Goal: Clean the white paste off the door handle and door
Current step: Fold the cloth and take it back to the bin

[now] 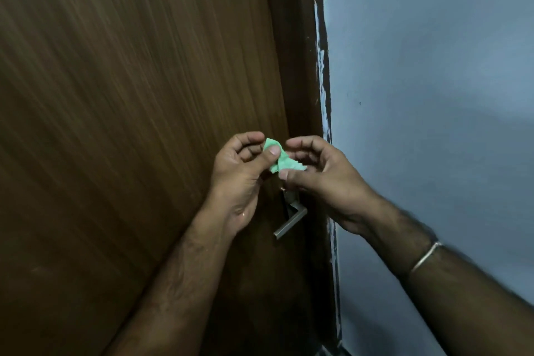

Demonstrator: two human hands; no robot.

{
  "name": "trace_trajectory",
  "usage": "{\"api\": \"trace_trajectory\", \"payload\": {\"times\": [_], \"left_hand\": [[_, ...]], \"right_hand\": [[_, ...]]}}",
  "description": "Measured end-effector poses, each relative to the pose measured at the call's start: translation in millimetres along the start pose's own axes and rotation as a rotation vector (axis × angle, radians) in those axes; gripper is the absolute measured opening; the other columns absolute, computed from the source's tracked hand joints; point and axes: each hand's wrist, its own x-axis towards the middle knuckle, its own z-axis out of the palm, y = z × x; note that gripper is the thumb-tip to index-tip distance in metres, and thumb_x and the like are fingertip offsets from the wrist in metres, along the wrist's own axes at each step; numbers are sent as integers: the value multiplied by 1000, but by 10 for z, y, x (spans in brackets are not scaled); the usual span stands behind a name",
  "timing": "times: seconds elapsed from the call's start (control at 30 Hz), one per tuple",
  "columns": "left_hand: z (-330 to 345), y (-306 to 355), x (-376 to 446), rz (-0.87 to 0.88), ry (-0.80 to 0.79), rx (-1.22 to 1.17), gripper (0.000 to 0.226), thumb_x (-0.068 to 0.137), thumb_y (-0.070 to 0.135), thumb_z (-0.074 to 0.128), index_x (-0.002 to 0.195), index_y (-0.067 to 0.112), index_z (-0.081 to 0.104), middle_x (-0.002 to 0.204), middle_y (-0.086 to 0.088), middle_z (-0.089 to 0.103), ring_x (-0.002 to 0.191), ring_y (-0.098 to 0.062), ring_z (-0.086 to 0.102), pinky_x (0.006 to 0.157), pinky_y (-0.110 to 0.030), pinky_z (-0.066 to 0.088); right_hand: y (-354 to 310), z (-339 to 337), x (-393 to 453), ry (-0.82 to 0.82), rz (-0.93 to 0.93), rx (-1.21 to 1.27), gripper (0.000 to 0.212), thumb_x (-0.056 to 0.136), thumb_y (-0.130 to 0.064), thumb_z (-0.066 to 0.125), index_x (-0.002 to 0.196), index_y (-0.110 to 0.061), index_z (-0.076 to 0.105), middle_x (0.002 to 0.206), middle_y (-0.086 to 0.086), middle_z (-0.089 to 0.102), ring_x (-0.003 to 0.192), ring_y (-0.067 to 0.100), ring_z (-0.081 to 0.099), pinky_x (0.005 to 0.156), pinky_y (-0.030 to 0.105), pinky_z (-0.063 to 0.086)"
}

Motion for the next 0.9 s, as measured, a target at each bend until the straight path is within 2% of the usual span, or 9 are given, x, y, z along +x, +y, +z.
{"api": "trace_trajectory", "payload": {"times": [0.13,0.3,0.37,0.5,0.6,0.67,0.73,0.83,0.9], "left_hand": [[-36,63,47,11,-4,65,26,84,-1,73,104,13,64,88,-5,71,76,-12,71,63,-23,58],[-177,130,135,45,-38,106,22,83,9,75,100,14,63,85,-5,71,72,-11,69,54,-19,51],[-258,135,169,42,-74,84,19,83,9,74,99,14,63,82,-4,71,72,-10,68,52,-19,49],[-472,94,241,-9,-147,-8,18,89,0,66,102,13,63,84,-3,73,75,-10,70,57,-20,53],[-568,-35,243,-62,-204,-75,23,90,-4,63,106,14,62,87,-2,75,80,-10,73,63,-21,57],[-582,-219,222,-54,-202,-68,28,87,-8,64,105,14,62,83,0,75,77,-10,72,64,-21,58],[-575,-444,188,-29,-175,-21,30,85,-10,66,103,14,64,80,2,74,77,-10,71,66,-20,57],[-536,-792,86,-90,-152,-6,26,90,-6,63,97,18,69,83,2,76,79,-8,72,66,-17,56],[-484,-952,-7,-149,-160,-26,27,93,-3,61,92,21,72,85,1,76,81,-8,73,66,-18,56]], "right_hand": [[-75,116,19,146,-258,-303,36,79,-8,79,107,-24,64,104,-6,66,100,15,67,82,35,60],[-152,261,96,210,-249,-436,15,84,-15,76,97,-17,70,89,-1,71,85,12,70,74,33,62],[-138,323,114,226,-172,-364,5,88,-13,70,92,-15,72,86,4,73,80,14,71,70,30,62],[-52,421,133,247,120,87,13,95,-7,56,92,-11,69,98,15,73,79,19,72,63,31,58],[49,478,113,348,174,219,8,95,-6,58,98,-12,63,98,14,71,75,21,73,56,31,57],[158,513,38,469,53,30,13,89,-4,67,96,-14,63,84,5,67,73,18,69,59,30,58],[294,526,-100,562,-140,-316,22,82,-2,74,95,-16,64,83,-1,64,75,10,63,68,27,57],[524,515,-396,509,-317,-721,14,84,-12,74,97,-12,69,92,-5,68,85,2,63,76,16,52],[643,477,-586,482,-328,-777,12,89,-17,70,98,-10,73,95,-2,71,88,4,64,78,17,51]]}}
